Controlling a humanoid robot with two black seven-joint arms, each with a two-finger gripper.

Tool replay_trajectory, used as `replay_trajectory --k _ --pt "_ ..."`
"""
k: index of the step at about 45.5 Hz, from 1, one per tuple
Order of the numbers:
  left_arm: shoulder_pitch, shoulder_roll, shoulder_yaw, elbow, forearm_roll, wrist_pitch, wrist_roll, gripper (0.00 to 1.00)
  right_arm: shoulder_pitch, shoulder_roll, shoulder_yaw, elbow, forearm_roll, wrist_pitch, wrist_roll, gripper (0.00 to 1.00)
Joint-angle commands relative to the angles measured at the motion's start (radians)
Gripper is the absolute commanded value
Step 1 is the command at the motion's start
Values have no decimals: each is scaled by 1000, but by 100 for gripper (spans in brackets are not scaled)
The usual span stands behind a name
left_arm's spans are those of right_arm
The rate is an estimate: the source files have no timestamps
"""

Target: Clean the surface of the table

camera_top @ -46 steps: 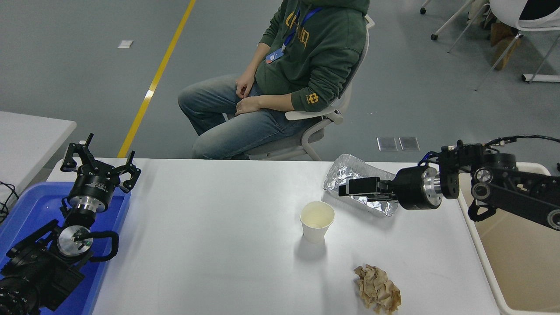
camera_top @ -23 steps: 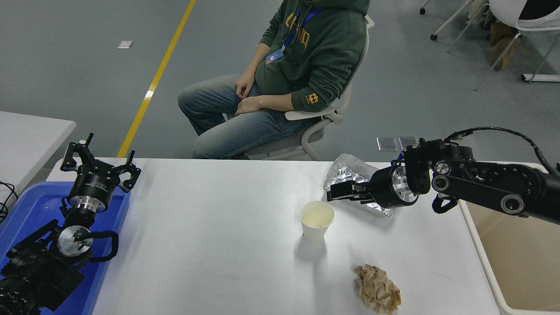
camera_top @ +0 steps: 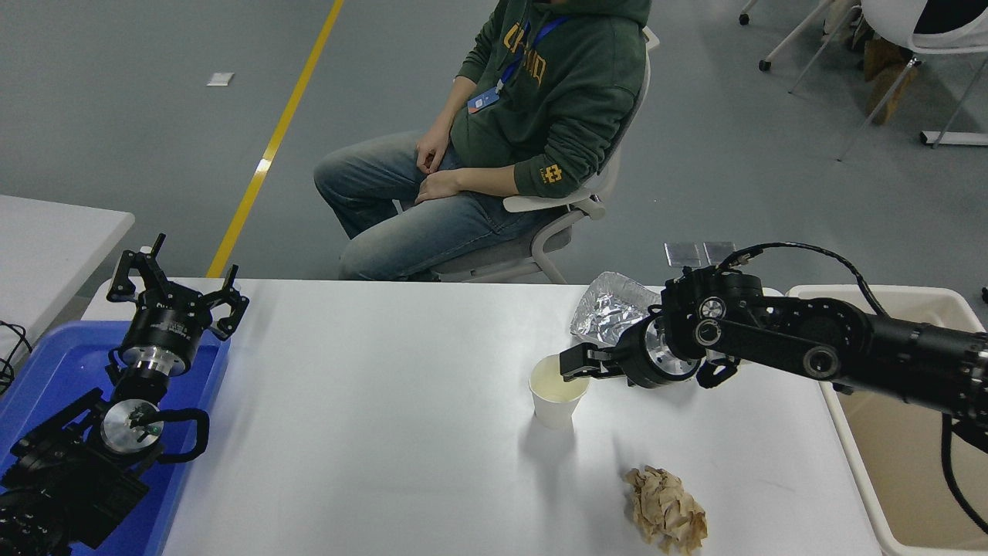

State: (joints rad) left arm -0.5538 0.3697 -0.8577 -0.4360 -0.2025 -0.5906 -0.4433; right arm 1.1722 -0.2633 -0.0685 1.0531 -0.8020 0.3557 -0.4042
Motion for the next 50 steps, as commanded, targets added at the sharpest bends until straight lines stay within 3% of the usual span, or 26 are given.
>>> replay_trajectory --k 1,6,13,25,28,36,37,40,45,50 --pt "0 0 0 0 0 0 0 100 -19 65 -2 -70 -2 0 -11 100" --pt "0 0 0 0 0 0 0 100 -19 88 -2 -105 -2 -3 -10 96" --pt "0 0 0 0 0 0 0 100 -25 88 -11 -111 -45 -3 -5 82" --pt "0 0 0 0 0 0 0 100 -20 90 -13 -116 -66 -12 -4 74" --pt "0 0 0 0 0 0 0 100 -19 90 -13 -117 -95 -14 -4 65" --pt "0 0 0 0 0 0 0 100 -16 90 -11 -114 -126 -14 -1 56" --pt "0 0 0 -1 0 0 0 100 -14 90 -14 -113 -128 -14 -1 53" --pt "0 0 0 -1 0 0 0 100 0 95 -13 -105 -143 -3 -2 30" --pt "0 0 0 -1 0 0 0 100 20 108 -16 -102 -146 0 -2 17" --pt "0 0 0 0 0 0 0 100 20 110 -16 -102 -149 3 -2 12"
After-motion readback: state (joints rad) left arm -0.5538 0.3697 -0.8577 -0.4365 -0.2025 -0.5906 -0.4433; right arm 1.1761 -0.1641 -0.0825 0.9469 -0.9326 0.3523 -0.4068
